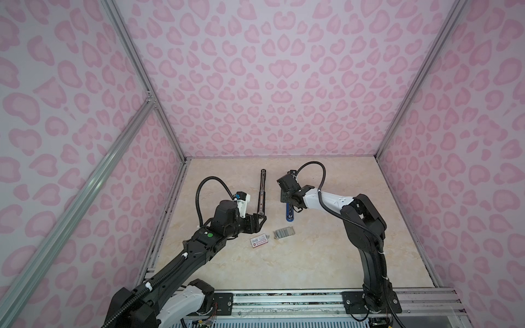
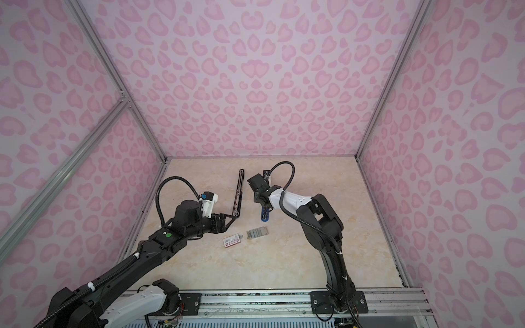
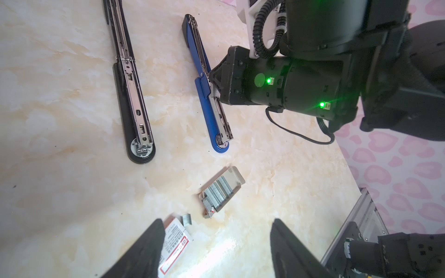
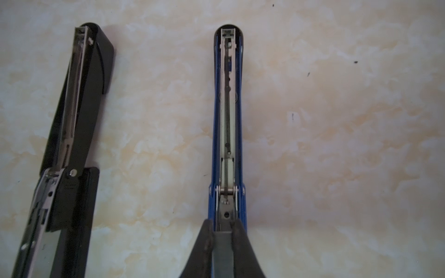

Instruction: Load the staples into the stapler

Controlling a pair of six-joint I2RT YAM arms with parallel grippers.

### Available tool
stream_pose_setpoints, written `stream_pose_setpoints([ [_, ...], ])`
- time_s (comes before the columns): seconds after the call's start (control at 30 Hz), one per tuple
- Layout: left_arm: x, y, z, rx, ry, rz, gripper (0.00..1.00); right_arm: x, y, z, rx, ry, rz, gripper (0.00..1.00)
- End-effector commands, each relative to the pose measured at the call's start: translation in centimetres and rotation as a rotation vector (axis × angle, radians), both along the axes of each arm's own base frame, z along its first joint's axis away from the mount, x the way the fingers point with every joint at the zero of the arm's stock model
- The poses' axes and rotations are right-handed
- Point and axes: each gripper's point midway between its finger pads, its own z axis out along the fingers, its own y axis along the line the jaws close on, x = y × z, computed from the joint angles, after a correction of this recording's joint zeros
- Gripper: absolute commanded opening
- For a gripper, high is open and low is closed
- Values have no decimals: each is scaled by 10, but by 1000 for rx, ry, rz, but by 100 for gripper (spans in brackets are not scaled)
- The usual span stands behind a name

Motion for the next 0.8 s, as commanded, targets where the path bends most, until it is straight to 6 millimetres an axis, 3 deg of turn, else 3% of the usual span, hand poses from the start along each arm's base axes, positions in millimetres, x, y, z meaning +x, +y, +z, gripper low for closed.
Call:
stream_pose_setpoints([
  [0.0, 3, -2, 4, -12, -20, -3, 72, 3, -7, 6, -34, -19, -13, 16],
  [0.53, 3, -2, 3, -9, -15, -5, 72, 5, -9, -9, -38, 12, -14, 15],
  [0.77, 2, -2, 2, -9, -12, -6, 72, 6, -9, 2, -29, -9, -18, 15],
])
